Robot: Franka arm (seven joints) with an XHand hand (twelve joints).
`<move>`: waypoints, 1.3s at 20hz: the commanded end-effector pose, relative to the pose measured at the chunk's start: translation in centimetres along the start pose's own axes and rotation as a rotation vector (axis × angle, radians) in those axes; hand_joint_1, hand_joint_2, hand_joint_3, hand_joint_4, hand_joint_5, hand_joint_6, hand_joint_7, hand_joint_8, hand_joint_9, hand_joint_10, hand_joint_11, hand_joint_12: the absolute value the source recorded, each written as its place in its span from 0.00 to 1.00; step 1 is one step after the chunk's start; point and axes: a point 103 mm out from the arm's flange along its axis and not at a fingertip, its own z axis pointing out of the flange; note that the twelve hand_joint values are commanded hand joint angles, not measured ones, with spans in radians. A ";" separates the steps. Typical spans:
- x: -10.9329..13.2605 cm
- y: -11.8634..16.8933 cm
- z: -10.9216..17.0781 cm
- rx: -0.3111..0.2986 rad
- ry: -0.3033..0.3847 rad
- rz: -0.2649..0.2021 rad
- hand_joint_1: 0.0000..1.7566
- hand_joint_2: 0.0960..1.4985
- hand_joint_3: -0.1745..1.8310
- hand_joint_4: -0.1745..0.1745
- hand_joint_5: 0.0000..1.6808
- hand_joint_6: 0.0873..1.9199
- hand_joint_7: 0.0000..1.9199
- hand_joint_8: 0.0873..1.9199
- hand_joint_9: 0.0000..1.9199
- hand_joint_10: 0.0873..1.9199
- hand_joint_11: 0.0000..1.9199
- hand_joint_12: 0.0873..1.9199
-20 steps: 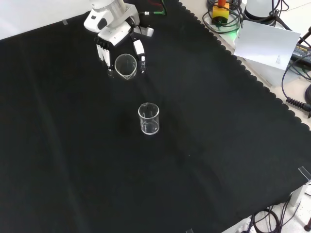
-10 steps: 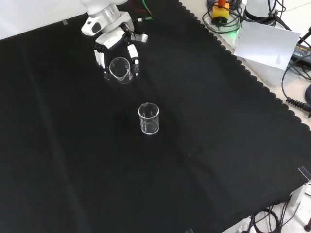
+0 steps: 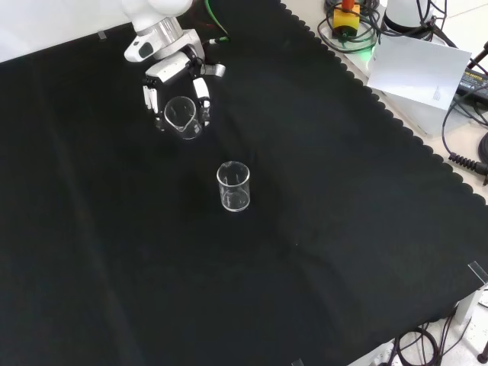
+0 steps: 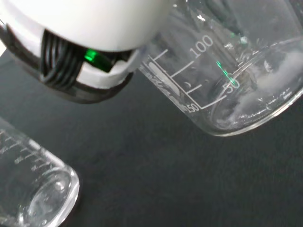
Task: Place the beaker back on the table.
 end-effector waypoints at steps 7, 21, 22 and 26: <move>-2.9 0.3 1.9 -0.067 0.036 0.018 0.74 0.45 0.35 0.00 0.75 0.29 0.68 0.27 0.82 0.00 0.56 0.44; -3.7 0.5 3.1 -0.114 0.072 0.032 0.74 0.45 0.34 0.00 0.75 0.29 0.68 0.27 0.81 0.00 0.55 0.45; -3.8 0.5 3.2 -0.117 0.073 0.032 0.74 0.45 0.34 0.00 0.75 0.29 0.68 0.27 0.81 0.00 0.55 0.45; -3.7 0.5 3.4 -0.120 0.071 0.037 0.74 0.45 0.34 0.00 0.75 0.29 0.68 0.27 0.81 0.00 0.55 0.45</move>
